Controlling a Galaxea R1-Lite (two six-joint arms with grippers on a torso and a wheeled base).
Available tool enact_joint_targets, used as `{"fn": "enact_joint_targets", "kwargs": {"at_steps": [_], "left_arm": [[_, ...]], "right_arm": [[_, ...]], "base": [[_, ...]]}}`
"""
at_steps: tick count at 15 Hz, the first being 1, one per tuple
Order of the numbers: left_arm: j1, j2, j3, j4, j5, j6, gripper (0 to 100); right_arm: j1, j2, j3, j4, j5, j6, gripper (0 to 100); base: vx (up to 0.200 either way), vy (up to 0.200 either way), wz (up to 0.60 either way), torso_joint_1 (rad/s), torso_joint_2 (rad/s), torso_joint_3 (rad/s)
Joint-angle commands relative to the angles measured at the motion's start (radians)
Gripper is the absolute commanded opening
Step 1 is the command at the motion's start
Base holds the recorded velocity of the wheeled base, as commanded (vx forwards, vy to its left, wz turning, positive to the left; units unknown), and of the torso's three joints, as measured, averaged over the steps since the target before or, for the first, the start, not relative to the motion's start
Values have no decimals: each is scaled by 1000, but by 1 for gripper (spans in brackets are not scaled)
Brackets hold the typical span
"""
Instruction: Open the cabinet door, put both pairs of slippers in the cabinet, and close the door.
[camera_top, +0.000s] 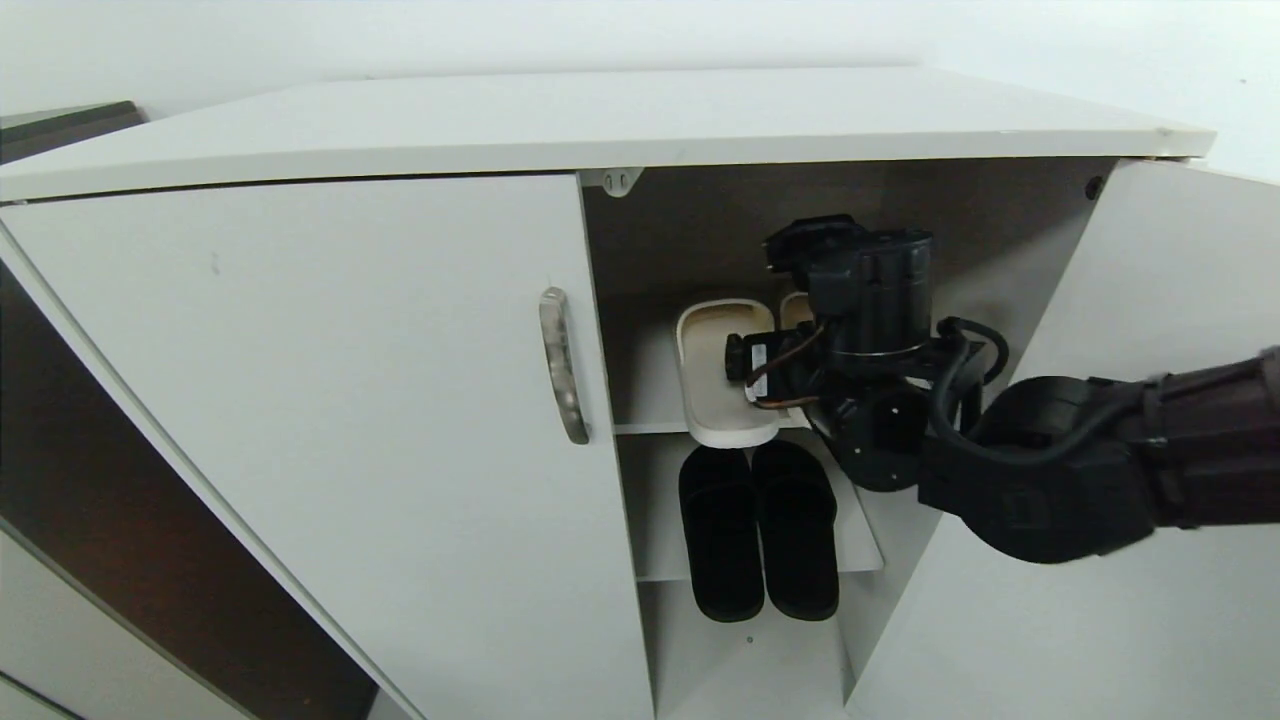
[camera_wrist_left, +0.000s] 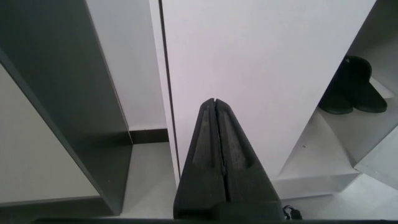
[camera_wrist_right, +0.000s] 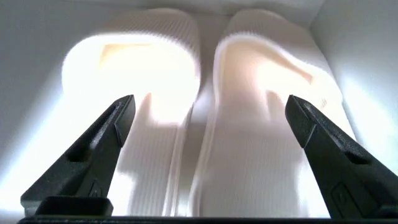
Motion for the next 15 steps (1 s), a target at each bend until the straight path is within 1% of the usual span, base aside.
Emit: {"fn": "enact_joint_targets", "kwargs": {"at_steps": [1,2,3,5,6,8,15], "left_arm": [[0,0,0,0,0,-1,0],[0,0,0,0,0,-1,0],[0,0,0,0,0,0,0],[0,0,0,0,0,-1,0],[0,0,0,0,0,-1,0],[0,0,0,0,0,-1,0],[0,0,0,0,0,-1,0]], "right_arm": [[76,-143,149,-42,-7,1,100],[100,-176,207,-52,-10,1,100],[113,-189,234,-60,-10,1,0],[151,-225,353,-126,-10,13,0],[156,-232,385,-141,-8,22,0],[159,-235,434,-177,-7,93,0],[162,-232,465,-175,-5,94,0]], "base": [[0,0,0,0,0,0],[0,0,0,0,0,0],[0,0,0,0,0,0],[0,0,0,0,0,0],[0,0,0,0,0,0],[0,0,0,0,0,0],[0,0,0,0,0,0]]}}
